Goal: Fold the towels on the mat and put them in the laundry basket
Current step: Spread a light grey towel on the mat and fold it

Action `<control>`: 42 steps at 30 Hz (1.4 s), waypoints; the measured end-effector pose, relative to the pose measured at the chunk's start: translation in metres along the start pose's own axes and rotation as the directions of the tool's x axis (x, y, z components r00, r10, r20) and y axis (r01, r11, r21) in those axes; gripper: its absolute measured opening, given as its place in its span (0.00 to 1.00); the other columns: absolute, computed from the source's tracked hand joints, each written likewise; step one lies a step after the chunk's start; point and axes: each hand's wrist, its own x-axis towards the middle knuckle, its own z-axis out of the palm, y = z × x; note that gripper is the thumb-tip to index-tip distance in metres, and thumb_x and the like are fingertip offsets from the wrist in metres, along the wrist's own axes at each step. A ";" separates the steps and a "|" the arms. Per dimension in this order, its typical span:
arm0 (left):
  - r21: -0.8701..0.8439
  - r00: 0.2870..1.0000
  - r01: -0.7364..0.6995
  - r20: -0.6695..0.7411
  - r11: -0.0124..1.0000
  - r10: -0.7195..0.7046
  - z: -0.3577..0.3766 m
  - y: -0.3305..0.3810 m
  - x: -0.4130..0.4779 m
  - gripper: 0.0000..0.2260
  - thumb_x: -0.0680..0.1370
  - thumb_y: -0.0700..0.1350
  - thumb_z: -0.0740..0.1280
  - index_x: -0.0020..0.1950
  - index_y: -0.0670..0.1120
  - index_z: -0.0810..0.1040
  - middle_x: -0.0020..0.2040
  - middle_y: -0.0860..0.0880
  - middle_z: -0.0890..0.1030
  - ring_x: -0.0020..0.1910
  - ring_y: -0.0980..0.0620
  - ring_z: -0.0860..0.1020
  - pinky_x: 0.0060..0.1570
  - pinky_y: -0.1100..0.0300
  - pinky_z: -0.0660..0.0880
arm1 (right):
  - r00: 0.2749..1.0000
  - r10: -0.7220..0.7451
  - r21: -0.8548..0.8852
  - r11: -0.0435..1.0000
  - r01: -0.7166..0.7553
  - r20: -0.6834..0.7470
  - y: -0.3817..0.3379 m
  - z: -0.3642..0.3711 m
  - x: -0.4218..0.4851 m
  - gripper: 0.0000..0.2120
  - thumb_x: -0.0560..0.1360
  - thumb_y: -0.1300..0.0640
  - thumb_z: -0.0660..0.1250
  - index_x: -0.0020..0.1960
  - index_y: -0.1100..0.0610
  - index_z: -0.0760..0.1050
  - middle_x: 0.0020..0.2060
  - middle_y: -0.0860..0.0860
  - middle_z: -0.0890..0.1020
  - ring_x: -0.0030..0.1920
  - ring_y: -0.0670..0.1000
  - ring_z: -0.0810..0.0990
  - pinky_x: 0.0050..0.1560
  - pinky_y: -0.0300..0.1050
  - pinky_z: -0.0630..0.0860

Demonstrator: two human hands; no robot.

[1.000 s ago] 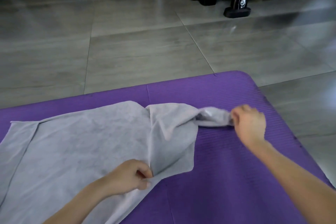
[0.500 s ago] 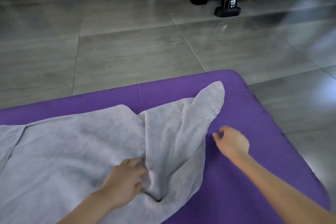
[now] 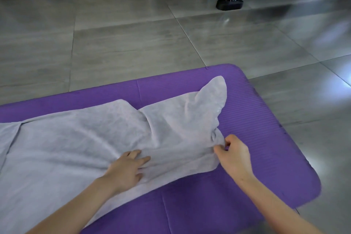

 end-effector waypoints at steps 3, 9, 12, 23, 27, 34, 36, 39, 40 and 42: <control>0.047 0.999 0.020 0.050 0.999 -0.022 -0.004 0.003 0.004 0.25 0.79 0.52 0.58 0.75 0.60 0.56 0.77 0.49 0.50 0.75 0.48 0.54 0.71 0.57 0.59 | 0.983 -0.009 -0.385 0.919 0.080 0.184 0.003 -0.024 -0.016 0.12 0.71 0.53 0.64 0.33 0.55 0.64 0.29 0.47 0.73 0.31 0.49 0.71 0.29 0.42 0.64; 0.077 0.991 0.028 0.131 0.997 -0.038 -0.018 0.002 0.006 0.20 0.78 0.47 0.59 0.69 0.60 0.67 0.73 0.51 0.60 0.68 0.49 0.66 0.65 0.57 0.66 | 0.923 0.134 -0.689 0.705 0.167 0.361 0.018 -0.036 -0.007 0.16 0.77 0.45 0.60 0.34 0.53 0.66 0.34 0.47 0.73 0.40 0.52 0.73 0.36 0.42 0.67; 0.081 0.995 0.086 -0.066 0.993 -0.081 -0.026 0.001 0.009 0.17 0.78 0.43 0.56 0.63 0.56 0.74 0.64 0.52 0.71 0.62 0.51 0.71 0.59 0.58 0.70 | 0.977 0.076 -0.616 0.785 0.065 0.200 0.021 -0.031 0.013 0.12 0.78 0.46 0.59 0.40 0.52 0.71 0.43 0.48 0.77 0.42 0.52 0.73 0.41 0.43 0.70; -0.053 0.795 0.056 -0.601 0.997 -0.077 -0.070 -0.021 0.055 0.10 0.72 0.36 0.66 0.50 0.43 0.82 0.48 0.43 0.80 0.49 0.39 0.76 0.47 0.49 0.73 | 0.846 -0.416 -0.550 0.642 0.533 0.334 -0.053 0.028 0.085 0.17 0.79 0.54 0.57 0.67 0.53 0.69 0.57 0.52 0.78 0.57 0.55 0.75 0.53 0.46 0.72; -0.034 0.765 0.155 -0.628 0.987 -0.142 -0.088 -0.046 0.089 0.11 0.71 0.35 0.67 0.52 0.42 0.82 0.49 0.42 0.81 0.49 0.38 0.76 0.48 0.48 0.71 | 0.828 -0.431 -0.705 0.457 0.542 0.358 -0.066 0.044 0.148 0.16 0.80 0.57 0.56 0.66 0.56 0.69 0.59 0.53 0.76 0.58 0.56 0.74 0.55 0.47 0.72; 0.183 0.861 0.359 -0.443 0.915 -0.249 -0.087 -0.079 0.118 0.22 0.79 0.49 0.58 0.73 0.56 0.60 0.65 0.51 0.71 0.64 0.48 0.70 0.62 0.53 0.64 | 0.767 -0.160 -0.733 0.225 0.641 0.622 -0.095 0.092 0.213 0.27 0.76 0.52 0.64 0.73 0.47 0.62 0.70 0.49 0.67 0.68 0.53 0.67 0.67 0.50 0.58; 0.190 0.853 0.361 -0.463 0.913 -0.241 -0.084 -0.083 0.116 0.17 0.78 0.49 0.60 0.68 0.56 0.68 0.59 0.50 0.74 0.59 0.47 0.73 0.57 0.54 0.65 | 0.726 -0.367 -0.727 0.165 0.666 0.582 -0.084 0.098 0.202 0.16 0.72 0.57 0.67 0.59 0.50 0.75 0.55 0.49 0.78 0.56 0.53 0.76 0.57 0.48 0.61; 0.102 0.787 0.309 -0.586 0.946 -0.193 -0.079 -0.088 0.104 0.09 0.71 0.44 0.70 0.51 0.50 0.80 0.44 0.46 0.79 0.45 0.42 0.78 0.48 0.50 0.69 | 0.598 -0.730 -0.728 0.205 0.654 0.331 -0.059 0.076 0.177 0.11 0.58 0.64 0.73 0.36 0.56 0.74 0.29 0.50 0.77 0.31 0.54 0.76 0.40 0.47 0.59; 0.046 0.767 0.274 -0.613 0.961 -0.189 -0.078 -0.091 0.097 0.09 0.65 0.40 0.74 0.44 0.48 0.81 0.38 0.44 0.79 0.38 0.41 0.79 0.44 0.49 0.70 | 0.550 -0.797 -0.715 0.233 0.659 0.248 -0.047 0.064 0.165 0.08 0.60 0.64 0.70 0.35 0.57 0.73 0.28 0.50 0.75 0.28 0.55 0.74 0.39 0.48 0.59; 0.021 0.741 0.246 -0.648 0.969 -0.174 -0.073 -0.091 0.078 0.10 0.58 0.38 0.75 0.36 0.46 0.79 0.30 0.44 0.77 0.31 0.40 0.78 0.40 0.47 0.72 | 0.494 -0.829 -0.679 0.205 0.705 0.263 -0.015 0.042 0.131 0.04 0.63 0.63 0.64 0.36 0.57 0.75 0.30 0.51 0.75 0.28 0.55 0.74 0.38 0.48 0.62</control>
